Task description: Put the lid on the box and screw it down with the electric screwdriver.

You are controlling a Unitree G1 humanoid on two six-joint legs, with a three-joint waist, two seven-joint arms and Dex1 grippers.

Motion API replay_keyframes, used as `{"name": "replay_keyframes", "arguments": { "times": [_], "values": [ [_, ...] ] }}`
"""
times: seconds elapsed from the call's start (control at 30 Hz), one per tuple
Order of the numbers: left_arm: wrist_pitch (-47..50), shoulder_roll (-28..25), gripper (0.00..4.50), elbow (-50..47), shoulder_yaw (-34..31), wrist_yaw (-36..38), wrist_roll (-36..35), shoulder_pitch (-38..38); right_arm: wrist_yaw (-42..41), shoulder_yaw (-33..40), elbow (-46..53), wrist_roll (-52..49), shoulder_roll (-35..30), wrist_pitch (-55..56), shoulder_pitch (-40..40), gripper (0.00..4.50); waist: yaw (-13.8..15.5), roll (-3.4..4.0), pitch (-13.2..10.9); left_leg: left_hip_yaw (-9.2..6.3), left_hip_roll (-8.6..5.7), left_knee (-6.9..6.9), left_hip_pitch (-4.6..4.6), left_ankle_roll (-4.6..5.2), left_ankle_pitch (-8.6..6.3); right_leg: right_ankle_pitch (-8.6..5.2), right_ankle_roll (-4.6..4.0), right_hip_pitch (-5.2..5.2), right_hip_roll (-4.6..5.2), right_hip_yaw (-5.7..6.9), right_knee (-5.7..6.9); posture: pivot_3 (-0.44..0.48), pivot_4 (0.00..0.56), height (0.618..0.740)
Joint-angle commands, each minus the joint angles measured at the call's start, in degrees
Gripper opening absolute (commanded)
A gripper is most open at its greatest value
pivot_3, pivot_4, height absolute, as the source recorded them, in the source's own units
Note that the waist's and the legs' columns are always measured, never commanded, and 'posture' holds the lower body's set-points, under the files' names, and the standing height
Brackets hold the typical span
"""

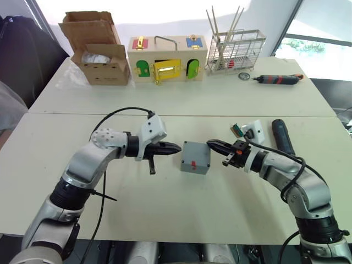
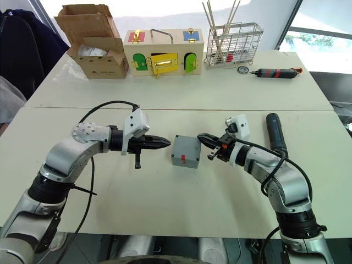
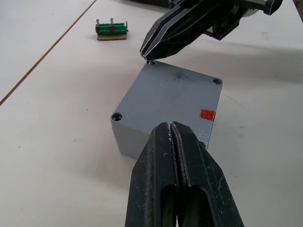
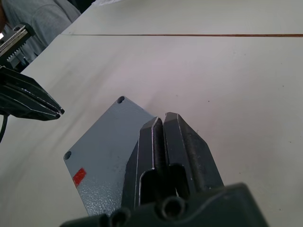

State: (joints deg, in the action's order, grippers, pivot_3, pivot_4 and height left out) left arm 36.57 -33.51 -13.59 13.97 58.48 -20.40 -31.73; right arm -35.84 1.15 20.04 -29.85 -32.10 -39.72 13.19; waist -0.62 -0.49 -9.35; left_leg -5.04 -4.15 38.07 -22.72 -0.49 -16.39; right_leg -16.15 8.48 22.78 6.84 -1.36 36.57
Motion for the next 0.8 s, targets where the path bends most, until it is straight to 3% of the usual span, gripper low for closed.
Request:
{"name": "replay_keyframes", "arguments": {
  "times": [0.03, 0.2, 0.3, 0.43, 0.57, 0.67, 0.8],
  "values": [
    [-1.3, 0.2, 0.00, -0.6, -0.7, -0.1, -0.1, -0.6, -0.8, 0.3, 1.1, 0.4, -0.5, 1.1, 0.5, 0.91, 0.0, 0.00, 0.0, 0.00, 0.00, 0.00, 0.00, 0.00, 0.00, 0.00, 0.00, 0.00, 0.00, 0.00, 0.00, 0.000, 0.150, 0.731],
    [-1.5, 0.3, 0.00, -0.4, -0.7, 0.1, -0.2, -0.7, -1.3, 1.8, 2.2, 0.1, -2.0, 0.6, 1.0, 3.41, 0.0, 0.00, 0.0, 0.00, 0.00, 0.00, 0.00, 0.00, 0.00, 0.00, 0.00, 0.00, 0.00, 0.00, 0.00, 0.000, 0.150, 0.731],
    [-1.9, 0.9, 0.00, -0.1, -0.5, 0.1, -0.3, -0.8, -1.5, 4.0, 3.1, -1.0, -3.7, -0.2, 1.5, 4.42, 0.1, 0.00, 0.0, 0.00, 0.00, 0.00, 0.00, 0.00, 0.00, 0.00, 0.00, 0.00, 0.00, 0.00, 0.00, 0.000, 0.150, 0.731],
    [-0.8, 3.8, 0.00, -0.2, -2.9, 0.1, -4.2, -2.6, 2.6, 15.6, 5.4, -13.0, -5.1, -11.1, 4.7, 4.46, 0.2, 0.00, 0.0, 0.00, -0.01, 0.00, -0.02, 0.01, 0.00, 0.00, 0.00, -0.01, 0.01, 0.00, -0.01, 0.000, 0.150, 0.731],
    [0.8, 6.0, 0.00, -1.1, -3.3, 1.8, -8.4, -4.9, 6.7, 26.2, 0.8, -18.7, -13.3, -21.8, 10.8, 4.46, 0.4, 0.03, 0.0, -0.02, -0.01, 0.02, -0.06, -0.01, 0.00, 0.00, -0.01, 0.01, 0.03, 0.00, -0.01, 0.000, 0.150, 0.731],
    [-2.6, 5.2, 0.00, -0.9, 0.5, 4.8, -6.1, -5.5, 0.7, 21.7, -4.9, -10.2, -27.2, -18.9, 10.3, 4.46, 0.3, 0.06, 0.0, 0.03, -0.01, -0.05, -0.07, 0.03, -0.02, 0.00, -0.01, 0.00, 0.04, 0.02, -0.13, 0.000, 0.150, 0.731],
    [-6.7, 5.5, 0.00, -0.7, 4.6, 5.6, -1.6, -6.7, -3.0, 14.4, -14.3, -5.7, -37.6, -22.5, 12.5, 4.46, -0.2, 0.06, 0.0, 0.17, 0.00, -0.02, -0.07, 0.10, -0.06, 0.00, -0.01, -0.04, 0.04, 0.00, -0.20, 0.000, 0.150, 0.731]
  ]
}}
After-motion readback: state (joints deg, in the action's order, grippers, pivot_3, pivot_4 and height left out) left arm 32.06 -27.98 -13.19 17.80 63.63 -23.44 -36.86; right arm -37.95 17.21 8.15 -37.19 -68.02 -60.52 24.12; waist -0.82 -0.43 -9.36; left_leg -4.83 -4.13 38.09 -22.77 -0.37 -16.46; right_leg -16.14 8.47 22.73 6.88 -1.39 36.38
